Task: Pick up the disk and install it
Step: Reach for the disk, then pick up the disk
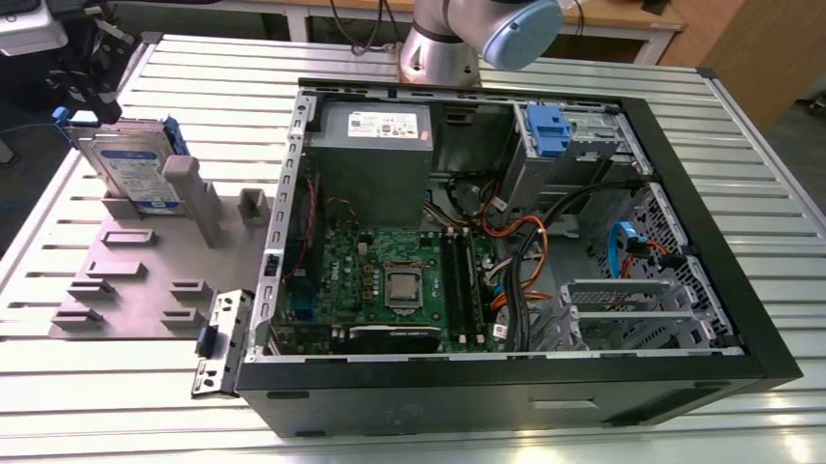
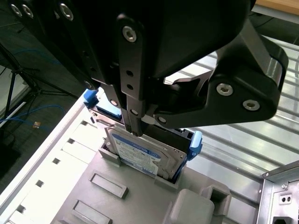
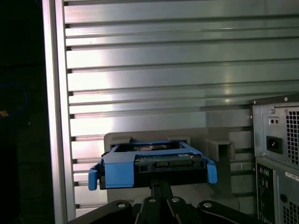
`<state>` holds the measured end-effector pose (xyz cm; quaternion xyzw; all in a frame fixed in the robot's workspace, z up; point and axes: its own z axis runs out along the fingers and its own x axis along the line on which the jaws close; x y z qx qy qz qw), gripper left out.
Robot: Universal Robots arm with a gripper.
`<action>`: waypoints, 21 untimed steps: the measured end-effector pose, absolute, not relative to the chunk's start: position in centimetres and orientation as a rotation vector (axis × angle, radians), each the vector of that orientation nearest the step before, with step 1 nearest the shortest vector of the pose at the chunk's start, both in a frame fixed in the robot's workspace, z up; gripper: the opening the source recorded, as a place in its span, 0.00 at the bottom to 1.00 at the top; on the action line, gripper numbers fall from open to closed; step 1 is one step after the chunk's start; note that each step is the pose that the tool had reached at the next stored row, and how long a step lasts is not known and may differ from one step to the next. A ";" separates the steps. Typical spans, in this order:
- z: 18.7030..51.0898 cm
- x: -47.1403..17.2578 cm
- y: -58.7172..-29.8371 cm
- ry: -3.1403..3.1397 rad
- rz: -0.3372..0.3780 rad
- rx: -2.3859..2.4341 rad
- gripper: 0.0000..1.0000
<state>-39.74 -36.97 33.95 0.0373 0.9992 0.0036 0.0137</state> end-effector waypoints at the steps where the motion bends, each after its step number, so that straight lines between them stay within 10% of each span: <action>1: 33.9 -39.7 -37.0 3.112 0.011 0.116 0.11; 21: 33.9 -39.8 -37.0 3.114 0.013 -0.010 0.11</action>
